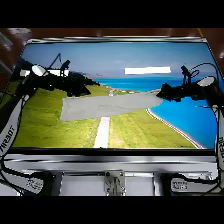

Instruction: Fold the shirts.

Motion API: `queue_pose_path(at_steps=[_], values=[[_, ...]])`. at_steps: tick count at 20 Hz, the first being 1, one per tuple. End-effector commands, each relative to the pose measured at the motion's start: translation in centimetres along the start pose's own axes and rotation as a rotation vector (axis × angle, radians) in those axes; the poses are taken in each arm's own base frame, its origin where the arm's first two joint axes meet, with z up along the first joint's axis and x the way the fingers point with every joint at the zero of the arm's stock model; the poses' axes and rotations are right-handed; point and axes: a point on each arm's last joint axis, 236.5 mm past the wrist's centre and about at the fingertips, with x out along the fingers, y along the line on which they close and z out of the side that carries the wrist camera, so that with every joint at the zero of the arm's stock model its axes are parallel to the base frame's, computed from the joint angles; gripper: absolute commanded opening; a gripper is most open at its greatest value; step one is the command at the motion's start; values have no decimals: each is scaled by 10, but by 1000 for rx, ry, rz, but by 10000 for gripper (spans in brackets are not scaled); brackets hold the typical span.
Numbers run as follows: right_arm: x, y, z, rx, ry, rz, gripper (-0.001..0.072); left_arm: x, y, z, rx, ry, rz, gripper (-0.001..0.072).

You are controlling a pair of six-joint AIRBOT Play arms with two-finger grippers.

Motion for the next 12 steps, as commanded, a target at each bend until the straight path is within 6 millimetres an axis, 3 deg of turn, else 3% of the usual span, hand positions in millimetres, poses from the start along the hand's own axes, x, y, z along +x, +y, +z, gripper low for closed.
queue_pose_path(at_steps=[1,3,6,10,12], values=[[-67,49,-20,-137,2,7,66,79,-51,-16,61,-16,-44,45],[-105,79,-32,-179,-38,20,66,125,-79,-35,31,-7,-104,45],[-151,111,-46,-257,-122,20,67,176,-105,-68,7,34,-166,45],[-176,130,-67,-290,-140,26,67,224,-145,-123,-48,147,-264,45],[-179,133,-69,-290,-147,27,66,239,-153,-146,-62,200,-281,44]])
